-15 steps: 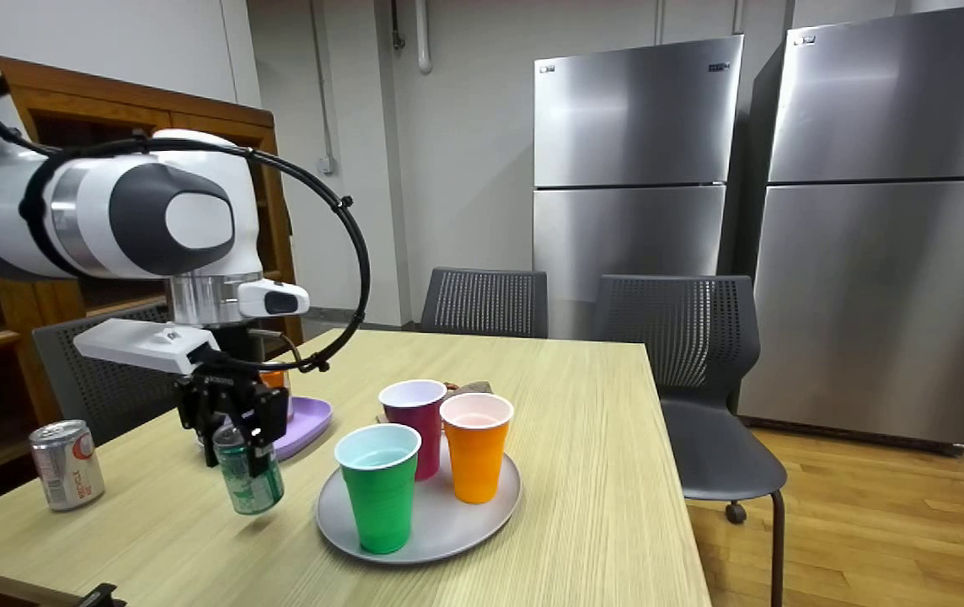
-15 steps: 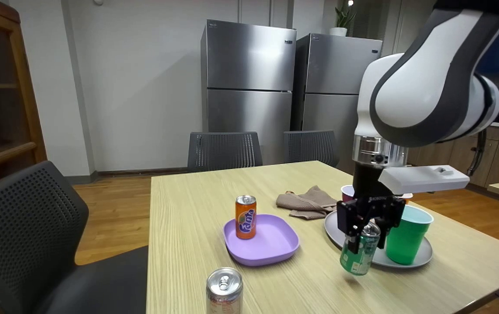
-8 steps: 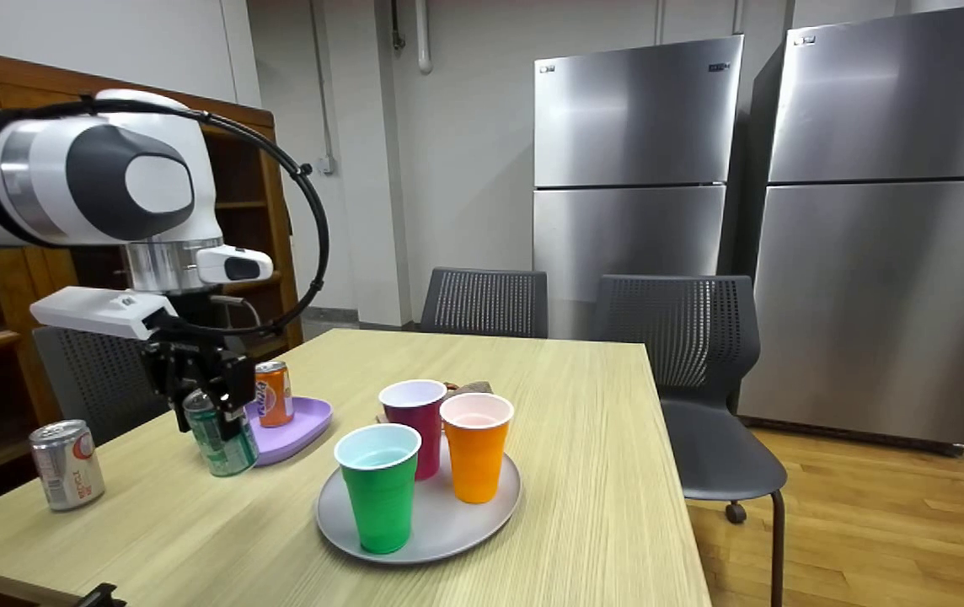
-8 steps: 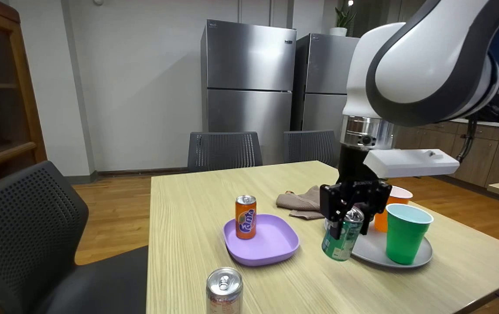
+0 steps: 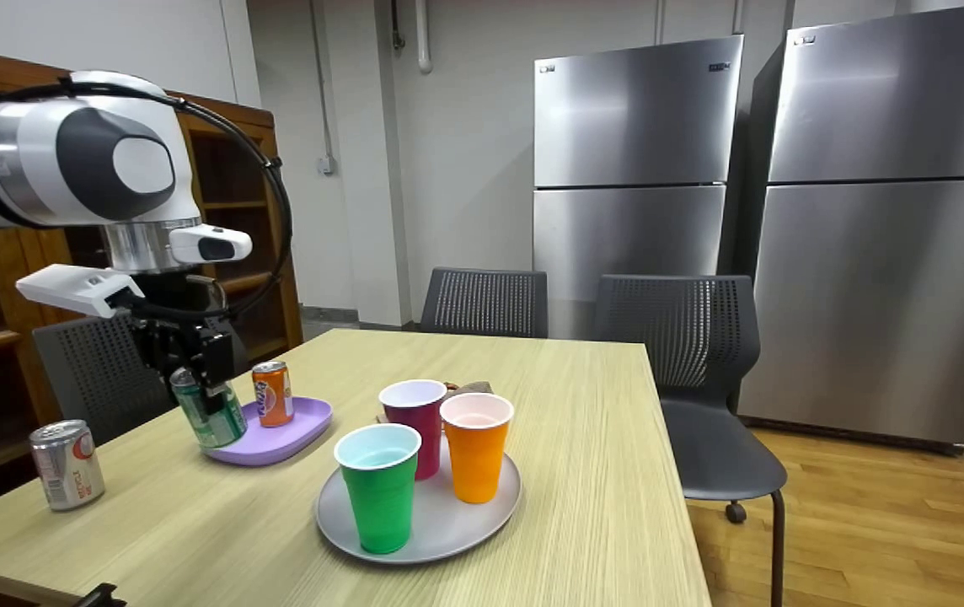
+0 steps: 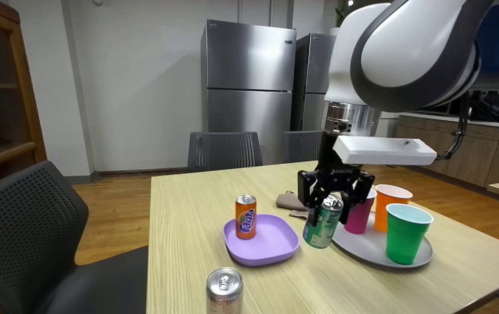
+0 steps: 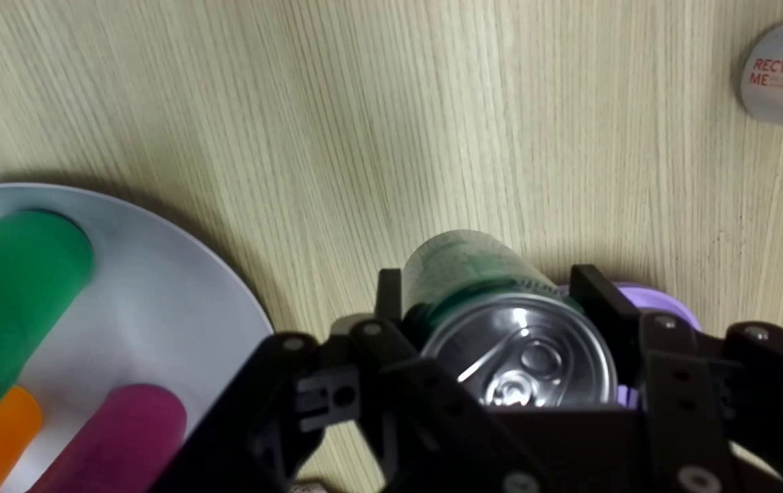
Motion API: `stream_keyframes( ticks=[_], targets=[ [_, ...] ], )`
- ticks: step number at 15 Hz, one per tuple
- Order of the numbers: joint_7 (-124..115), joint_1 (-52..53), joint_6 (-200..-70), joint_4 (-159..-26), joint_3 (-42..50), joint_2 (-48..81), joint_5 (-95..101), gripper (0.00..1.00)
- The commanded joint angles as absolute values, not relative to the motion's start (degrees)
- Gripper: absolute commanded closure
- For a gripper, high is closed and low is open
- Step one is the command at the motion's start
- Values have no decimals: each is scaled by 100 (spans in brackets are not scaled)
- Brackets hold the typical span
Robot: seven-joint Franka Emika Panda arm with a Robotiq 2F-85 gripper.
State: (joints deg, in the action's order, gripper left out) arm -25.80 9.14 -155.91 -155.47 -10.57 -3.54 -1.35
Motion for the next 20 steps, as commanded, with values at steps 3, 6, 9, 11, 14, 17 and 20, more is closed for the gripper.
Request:
stream_keyframes(
  ticks=[3,6,9,11,14,17,20],
  targets=[
    [-3507,886,-15251,-14792,-1122,135,424,62],
    [-3677,945,-15106,-14342,-979,556,624,62],
    [-3701,1013,-14987,-13891,-773,972,701,62],
    [-3627,1053,-14883,-13581,-640,1258,633,62],
    [-3596,1149,-14770,-13182,-469,1624,573,62],
    [-3552,1252,-14645,-12841,-339,1948,508,62],
    [-3520,1342,-14549,-12574,-245,2206,470,62]
  ],
)
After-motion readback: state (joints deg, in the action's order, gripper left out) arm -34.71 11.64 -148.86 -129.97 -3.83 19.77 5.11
